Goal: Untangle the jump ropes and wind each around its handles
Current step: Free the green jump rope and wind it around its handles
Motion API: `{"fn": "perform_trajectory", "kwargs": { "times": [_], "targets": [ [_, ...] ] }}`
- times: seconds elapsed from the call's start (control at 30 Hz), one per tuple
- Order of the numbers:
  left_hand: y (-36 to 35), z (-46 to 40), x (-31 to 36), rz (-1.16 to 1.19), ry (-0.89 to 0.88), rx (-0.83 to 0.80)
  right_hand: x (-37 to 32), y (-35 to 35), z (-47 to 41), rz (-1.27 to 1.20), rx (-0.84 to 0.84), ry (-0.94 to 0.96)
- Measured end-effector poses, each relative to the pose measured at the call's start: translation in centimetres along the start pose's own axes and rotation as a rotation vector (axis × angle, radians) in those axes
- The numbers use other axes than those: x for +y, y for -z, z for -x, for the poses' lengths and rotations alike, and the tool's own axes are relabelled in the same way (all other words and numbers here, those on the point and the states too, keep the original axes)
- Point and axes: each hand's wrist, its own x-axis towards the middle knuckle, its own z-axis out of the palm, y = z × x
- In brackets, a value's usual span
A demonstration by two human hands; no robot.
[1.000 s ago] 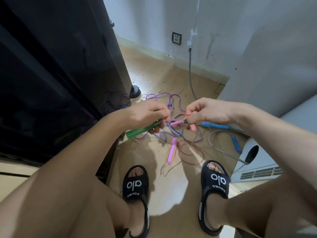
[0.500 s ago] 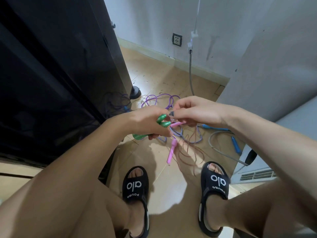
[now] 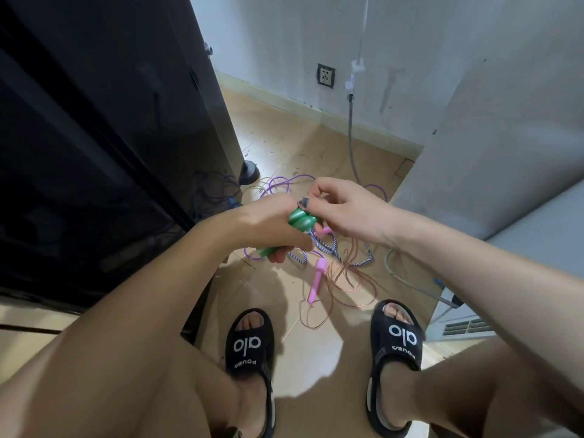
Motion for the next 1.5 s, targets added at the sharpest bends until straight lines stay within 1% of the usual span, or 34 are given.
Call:
{"fn": "perform_trajectory", "kwargs": {
  "times": [0.07,0.17,0.2,0.27,0.33,0.4,0.47,0.53,0.63,0.73,0.77,0.83,0.9,0.97,1.0,1.03,1.07,1.1,1.17,1.2,1.27,1.3,1.33,1.4,1.43,1.5],
  "targets": [
    [0.2,0.0,0.0,-0.007,0.005,0.030,0.1,-0.4,-0.2,-0.029,0.043,0.053],
    [0.4,0.2,0.1,0.018,-0.055,0.112,-0.2,0.0,-0.3,-0.133,0.105,0.082],
    [0.5,0.2,0.1,-0.024,-0.073,0.170,-0.3,0.3,-0.3,-0.144,0.136,0.080],
    [0.6,0.1,-0.1,-0.209,-0.062,0.288,-0.3,0.7,-0.3,-0.159,0.205,0.055],
    [0.4,-0.2,-0.1,-0.371,-0.034,0.358,-0.1,0.9,-0.4,-0.177,0.260,0.038],
    [0.0,-0.3,0.1,-0.417,-0.031,0.406,-0.1,0.7,-0.5,-0.189,0.294,0.032],
    [-0.1,-0.2,0.6,-0.379,-0.022,0.410,-0.2,0.4,-0.5,-0.207,0.311,0.033],
    [0.1,0.0,0.9,-0.330,-0.025,0.370,-0.3,0.3,-0.5,-0.221,0.295,0.026],
    [0.3,0.1,1.0,-0.299,-0.043,0.341,0.0,0.5,-0.6,-0.152,0.294,0.024],
    [0.4,0.1,0.7,-0.166,-0.064,0.326,0.3,0.7,-0.9,-0.043,0.379,0.054],
    [0.6,0.2,0.5,-0.072,-0.055,0.323,0.4,0.8,-1.0,-0.001,0.419,0.074],
    [1.1,0.0,0.0,0.191,-0.016,0.354,0.3,0.7,-0.8,0.129,0.487,0.116],
    [1.1,-0.4,-0.5,0.439,0.059,0.378,0.1,0.1,-0.3,0.354,0.497,0.158],
    [0.5,-1.1,-0.8,0.560,0.119,0.380,0.0,-0.9,0.2,0.641,0.453,0.214],
    [0.1,-1.5,-0.9,0.578,0.147,0.389,-0.1,-1.4,0.2,0.792,0.422,0.239],
    [-0.2,-1.8,-1.0,0.555,0.174,0.410,-0.3,-1.8,0.3,0.929,0.393,0.257],
    [-0.5,-2.2,-1.3,0.456,0.193,0.444,-0.4,-2.1,0.3,1.044,0.359,0.270],
    [-0.7,-2.4,-1.7,0.265,0.201,0.473,-0.6,-2.4,0.4,1.129,0.315,0.282],
    [-1.4,-2.4,-1.7,-0.143,0.216,0.483,-0.7,-2.7,0.8,1.220,0.207,0.296],
    [-1.8,-2.2,-1.4,-0.262,0.233,0.462,-0.7,-2.8,1.0,1.232,0.165,0.312],
    [-2.6,-1.6,-0.5,-0.405,0.245,0.368,-0.3,-2.5,1.4,1.190,0.120,0.371],
    [-3.0,-1.2,-0.3,-0.472,0.222,0.349,0.0,-2.2,1.5,1.142,0.110,0.395],
    [-3.3,-1.0,-0.3,-0.558,0.191,0.344,0.2,-2.0,1.6,1.086,0.092,0.402],
    [-3.8,-0.6,-0.6,-0.726,0.059,0.384,0.3,-1.5,1.7,0.975,0.032,0.387],
    [-4.0,-0.4,-0.7,-0.769,0.006,0.369,0.3,-1.4,1.8,0.921,0.006,0.372],
    [-3.9,0.1,-0.6,-0.737,-0.054,0.307,0.0,-0.9,2.0,0.791,-0.009,0.331]
  ]
}}
